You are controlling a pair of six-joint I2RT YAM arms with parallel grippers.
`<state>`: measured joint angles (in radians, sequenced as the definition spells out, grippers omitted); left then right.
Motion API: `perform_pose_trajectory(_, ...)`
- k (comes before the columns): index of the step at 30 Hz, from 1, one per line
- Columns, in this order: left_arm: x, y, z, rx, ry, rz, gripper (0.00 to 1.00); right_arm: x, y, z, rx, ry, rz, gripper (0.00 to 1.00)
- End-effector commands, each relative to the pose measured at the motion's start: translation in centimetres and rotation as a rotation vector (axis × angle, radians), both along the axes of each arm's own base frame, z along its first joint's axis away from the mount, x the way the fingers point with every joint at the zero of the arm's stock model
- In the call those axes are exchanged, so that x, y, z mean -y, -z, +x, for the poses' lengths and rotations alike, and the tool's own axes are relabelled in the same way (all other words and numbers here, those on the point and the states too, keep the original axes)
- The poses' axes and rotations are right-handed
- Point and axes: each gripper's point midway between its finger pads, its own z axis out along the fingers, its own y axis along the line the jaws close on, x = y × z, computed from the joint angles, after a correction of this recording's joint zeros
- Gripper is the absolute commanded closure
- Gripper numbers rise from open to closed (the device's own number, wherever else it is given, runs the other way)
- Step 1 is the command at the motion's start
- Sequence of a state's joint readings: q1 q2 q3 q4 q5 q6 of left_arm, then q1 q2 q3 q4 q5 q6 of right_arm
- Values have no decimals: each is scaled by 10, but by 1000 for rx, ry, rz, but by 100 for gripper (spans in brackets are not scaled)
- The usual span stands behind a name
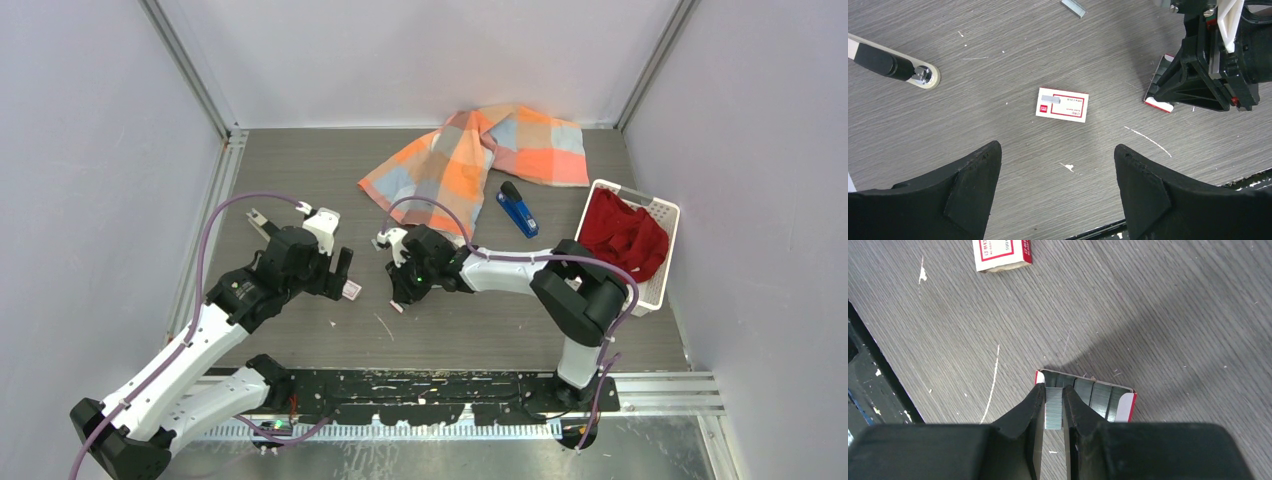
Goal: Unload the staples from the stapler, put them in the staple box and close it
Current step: Place the staple in the staple box.
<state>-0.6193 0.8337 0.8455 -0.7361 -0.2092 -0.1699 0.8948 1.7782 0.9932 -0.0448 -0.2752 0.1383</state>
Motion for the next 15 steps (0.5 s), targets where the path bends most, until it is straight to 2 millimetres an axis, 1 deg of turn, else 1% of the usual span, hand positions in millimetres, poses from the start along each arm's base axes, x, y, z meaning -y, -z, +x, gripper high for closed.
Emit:
perform_pose_trajectory(1, 6, -17, 9, 60, 10, -33, 17, -12, -12, 5, 26, -8, 50, 84)
perform_pose_trajectory(10, 6, -16, 10, 58, 9, -32, 17, -13, -12, 5, 22, -10, 52, 81)
perform_pose_trajectory(15, 6, -17, 10, 59, 11, -34, 17, -13, -11, 5, 24, -8, 46, 76)
